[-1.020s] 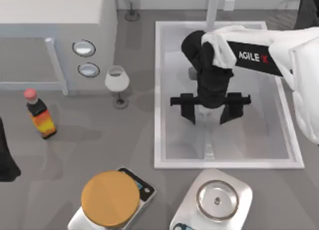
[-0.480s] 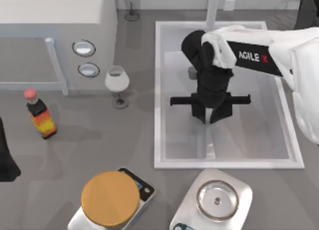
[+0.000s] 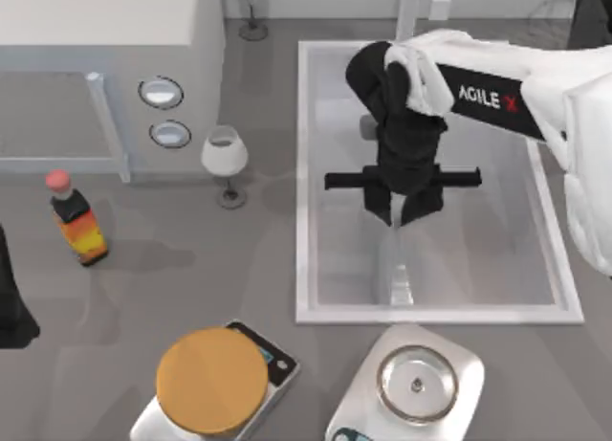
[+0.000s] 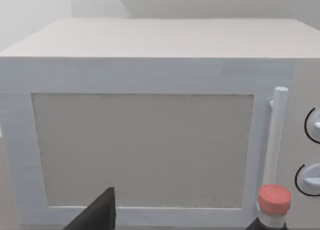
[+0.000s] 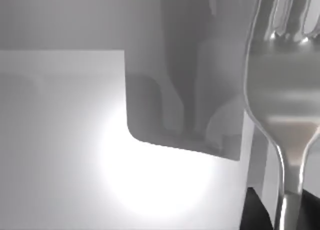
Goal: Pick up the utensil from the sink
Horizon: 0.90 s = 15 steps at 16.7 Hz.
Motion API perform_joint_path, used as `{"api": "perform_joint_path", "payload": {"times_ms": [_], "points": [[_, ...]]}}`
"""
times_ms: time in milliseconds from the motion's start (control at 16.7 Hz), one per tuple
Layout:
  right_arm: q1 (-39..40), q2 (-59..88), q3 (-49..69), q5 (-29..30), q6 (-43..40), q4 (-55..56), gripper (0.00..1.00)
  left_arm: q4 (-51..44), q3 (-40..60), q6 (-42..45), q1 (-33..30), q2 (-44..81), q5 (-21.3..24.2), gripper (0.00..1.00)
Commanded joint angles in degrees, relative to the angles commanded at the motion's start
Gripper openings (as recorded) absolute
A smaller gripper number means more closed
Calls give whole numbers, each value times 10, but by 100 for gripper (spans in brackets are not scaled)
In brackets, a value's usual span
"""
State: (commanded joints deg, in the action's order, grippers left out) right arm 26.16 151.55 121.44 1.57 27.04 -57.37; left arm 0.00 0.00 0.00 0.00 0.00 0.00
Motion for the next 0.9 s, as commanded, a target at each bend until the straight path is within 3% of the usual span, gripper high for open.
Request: {"api": "perform_joint_path", "payload": {"times_ms": [480,900], "points": [[-1,-47,177,-1,-1,-233,0,0,0,0,0,0,0,100],[-1,-55,190,-1,-2,-248,0,0,0,0,0,0,0,100]]}}
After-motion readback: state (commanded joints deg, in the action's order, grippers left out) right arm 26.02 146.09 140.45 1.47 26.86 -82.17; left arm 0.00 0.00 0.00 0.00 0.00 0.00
